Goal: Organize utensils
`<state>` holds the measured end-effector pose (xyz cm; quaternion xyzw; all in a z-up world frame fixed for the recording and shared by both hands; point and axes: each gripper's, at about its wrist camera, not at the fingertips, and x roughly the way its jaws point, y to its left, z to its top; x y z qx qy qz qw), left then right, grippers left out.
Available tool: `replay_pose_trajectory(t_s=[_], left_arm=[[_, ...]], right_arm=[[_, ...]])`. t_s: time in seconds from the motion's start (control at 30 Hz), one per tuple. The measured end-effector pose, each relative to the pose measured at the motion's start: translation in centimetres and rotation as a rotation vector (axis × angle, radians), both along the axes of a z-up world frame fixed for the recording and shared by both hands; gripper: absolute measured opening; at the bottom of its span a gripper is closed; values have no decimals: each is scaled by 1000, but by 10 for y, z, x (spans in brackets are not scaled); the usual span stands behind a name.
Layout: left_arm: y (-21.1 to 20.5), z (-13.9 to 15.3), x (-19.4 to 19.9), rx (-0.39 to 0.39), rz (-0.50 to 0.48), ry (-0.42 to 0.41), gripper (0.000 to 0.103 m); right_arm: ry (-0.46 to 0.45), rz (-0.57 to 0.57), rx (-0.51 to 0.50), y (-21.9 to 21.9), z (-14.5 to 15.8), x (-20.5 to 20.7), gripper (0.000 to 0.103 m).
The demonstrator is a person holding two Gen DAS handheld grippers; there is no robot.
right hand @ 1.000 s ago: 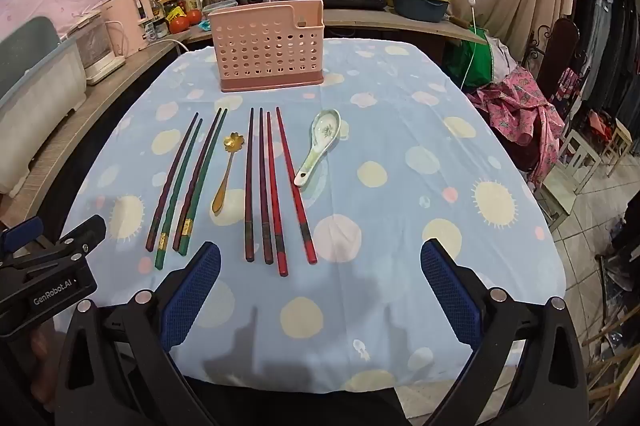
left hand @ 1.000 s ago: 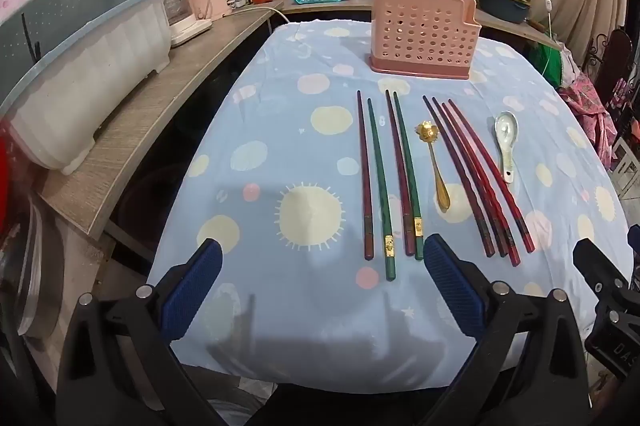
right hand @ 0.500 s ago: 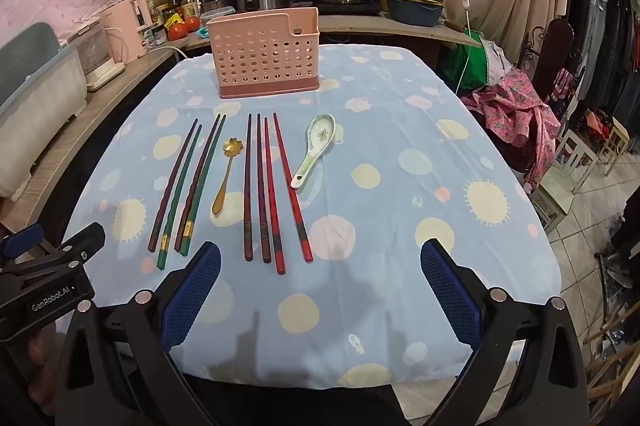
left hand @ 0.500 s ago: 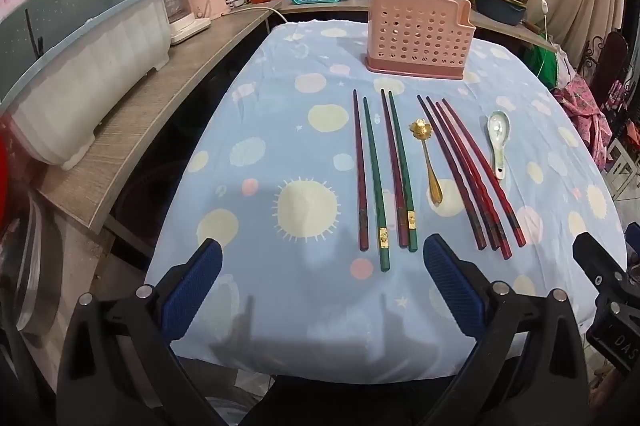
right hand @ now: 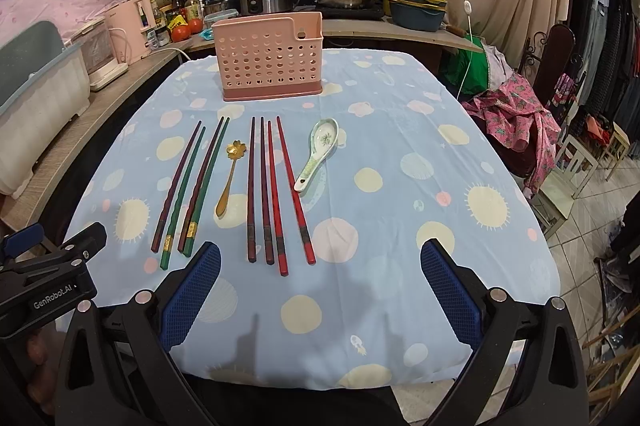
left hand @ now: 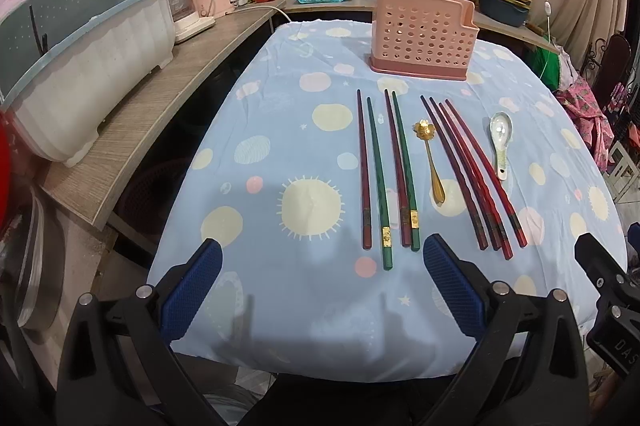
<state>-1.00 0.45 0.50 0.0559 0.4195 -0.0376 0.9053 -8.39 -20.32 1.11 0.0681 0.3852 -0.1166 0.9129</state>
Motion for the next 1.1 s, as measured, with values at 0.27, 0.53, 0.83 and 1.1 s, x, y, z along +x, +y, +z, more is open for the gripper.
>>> replay_pose_trajectory(t_s=[0.27,0.53,0.83,1.1], left_arm=[[-3,1,0,0,-3,-1,96],[-5,0,-1,0,-7,1,96],[-9,0,-3,2,-11,-5,96],[-7,1,-2,0,-12,-3,96]], right_arm=[[0,0,0,0,1,1,96],[0,-1,2,-1,1,-1,96],[0,3,0,0,1,0,96],[2,2,3,0,1,1,96]])
